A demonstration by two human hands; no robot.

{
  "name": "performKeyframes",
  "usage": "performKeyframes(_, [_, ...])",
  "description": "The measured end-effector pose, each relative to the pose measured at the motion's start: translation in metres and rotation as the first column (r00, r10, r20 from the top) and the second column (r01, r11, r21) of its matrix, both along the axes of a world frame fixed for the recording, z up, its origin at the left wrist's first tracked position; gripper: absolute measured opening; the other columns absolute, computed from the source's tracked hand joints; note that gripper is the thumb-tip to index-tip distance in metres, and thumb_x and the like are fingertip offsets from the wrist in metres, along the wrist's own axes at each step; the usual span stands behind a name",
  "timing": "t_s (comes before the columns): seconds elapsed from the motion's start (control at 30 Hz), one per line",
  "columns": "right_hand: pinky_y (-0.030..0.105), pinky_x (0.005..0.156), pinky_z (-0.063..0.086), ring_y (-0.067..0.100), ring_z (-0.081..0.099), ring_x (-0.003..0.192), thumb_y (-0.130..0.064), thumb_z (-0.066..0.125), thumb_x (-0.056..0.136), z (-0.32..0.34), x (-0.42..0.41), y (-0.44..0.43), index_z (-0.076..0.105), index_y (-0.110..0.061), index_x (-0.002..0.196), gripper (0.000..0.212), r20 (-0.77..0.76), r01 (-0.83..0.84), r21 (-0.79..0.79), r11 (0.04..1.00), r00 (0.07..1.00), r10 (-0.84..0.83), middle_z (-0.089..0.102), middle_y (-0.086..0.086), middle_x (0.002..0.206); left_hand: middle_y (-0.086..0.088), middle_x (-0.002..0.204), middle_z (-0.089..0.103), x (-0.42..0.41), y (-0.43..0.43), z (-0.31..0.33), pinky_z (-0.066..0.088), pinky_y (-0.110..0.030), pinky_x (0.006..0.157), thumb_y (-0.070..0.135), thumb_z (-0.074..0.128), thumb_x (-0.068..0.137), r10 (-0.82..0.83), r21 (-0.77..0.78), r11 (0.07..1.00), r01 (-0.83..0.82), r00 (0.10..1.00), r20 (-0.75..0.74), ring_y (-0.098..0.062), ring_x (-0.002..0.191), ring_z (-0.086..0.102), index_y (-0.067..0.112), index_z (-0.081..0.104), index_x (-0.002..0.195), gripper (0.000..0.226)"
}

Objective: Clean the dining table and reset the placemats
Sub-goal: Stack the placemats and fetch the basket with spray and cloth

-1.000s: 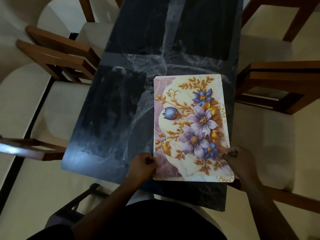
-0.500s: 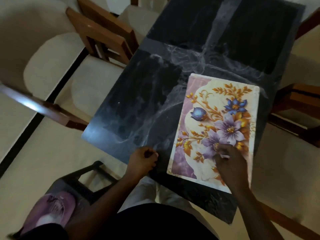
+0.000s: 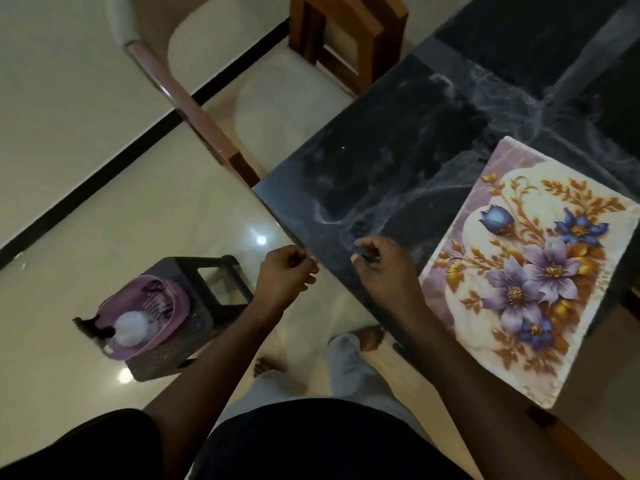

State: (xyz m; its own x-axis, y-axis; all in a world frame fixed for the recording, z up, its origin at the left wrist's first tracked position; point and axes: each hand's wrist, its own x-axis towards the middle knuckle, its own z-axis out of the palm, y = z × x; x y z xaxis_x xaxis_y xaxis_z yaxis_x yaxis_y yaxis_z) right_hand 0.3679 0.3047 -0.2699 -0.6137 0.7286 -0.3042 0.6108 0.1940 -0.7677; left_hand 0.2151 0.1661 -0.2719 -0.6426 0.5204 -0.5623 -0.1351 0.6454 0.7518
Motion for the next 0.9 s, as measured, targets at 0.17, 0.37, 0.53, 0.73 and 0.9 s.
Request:
performKeyframes(0.17, [0.034, 0.095, 0.057, 0.011, 0.064, 0.105, -0.022, 0.071, 0.094, 0.004, -0.042, -0.072, 0.069, -0.020, 0.119, 0.025, 0.019, -0.100, -0.023, 0.995, 0.995, 0.100, 0.066, -0.004, 0.115, -0.005, 0.084, 0.080, -0.027, -0.085, 0.009, 0.063, -0.042, 0.072, 0.019, 0.067, 0.100, 0.088, 0.021, 0.996, -0.088, 0.996, 0.011, -0.028, 0.080, 0.079, 0.015, 0.075, 0.093, 0.012])
performKeyframes(0.37, [0.007, 0.078, 0.044, 0.001, 0.062, 0.098, -0.026, 0.072, 0.095, -0.005, -0.096, -0.191, 0.070, -0.025, 0.116, 0.022, 0.019, -0.206, -0.101, 0.973, 0.978, 0.209, 0.068, -0.011, 0.113, -0.015, 0.089, 0.078, -0.053, -0.229, 0.009, 0.061, -0.034, 0.067, 0.015, 0.066, 0.099, 0.221, -0.002, 0.975, -0.221, 0.975, 0.027, -0.035, 0.079, 0.075, 0.008, 0.075, 0.095, 0.012])
performKeyframes(0.53, [0.027, 0.092, 0.053, 0.008, 0.067, 0.102, -0.025, 0.073, 0.094, -0.036, -0.150, -0.269, 0.069, -0.022, 0.116, 0.022, 0.017, -0.318, -0.200, 0.927, 0.945, 0.328, 0.070, -0.009, 0.113, -0.015, 0.075, 0.072, -0.068, -0.353, -0.029, 0.061, -0.043, 0.070, 0.022, 0.072, 0.085, 0.474, -0.127, 0.879, -0.459, 0.870, 0.136, -0.026, 0.070, 0.068, 0.008, 0.075, 0.085, 0.014])
performKeyframes(0.73, [0.034, 0.097, 0.051, 0.024, 0.065, 0.111, -0.024, 0.067, 0.099, -0.082, -0.227, -0.318, 0.065, -0.010, 0.127, 0.031, 0.111, -0.401, -0.265, 0.877, 0.891, 0.441, 0.069, 0.005, 0.115, -0.022, 0.106, 0.076, -0.110, -0.441, -0.084, 0.062, -0.051, 0.093, 0.017, 0.066, 0.088, 0.742, -0.253, 0.656, -0.711, 0.668, 0.048, -0.038, 0.097, 0.074, 0.013, 0.076, 0.104, 0.020])
performKeyframes(0.9, [0.037, 0.101, 0.051, 0.021, 0.061, 0.115, -0.023, 0.060, 0.102, -0.140, -0.286, -0.338, 0.060, -0.016, 0.136, 0.035, 0.159, -0.406, -0.286, 0.868, 0.873, 0.461, 0.063, 0.001, 0.126, -0.017, 0.144, 0.061, -0.169, -0.463, -0.135, 0.055, -0.047, 0.108, 0.014, 0.064, 0.098, 0.788, -0.252, 0.612, -0.750, 0.606, 0.110, -0.030, 0.125, 0.063, 0.005, 0.050, 0.153, 0.057])
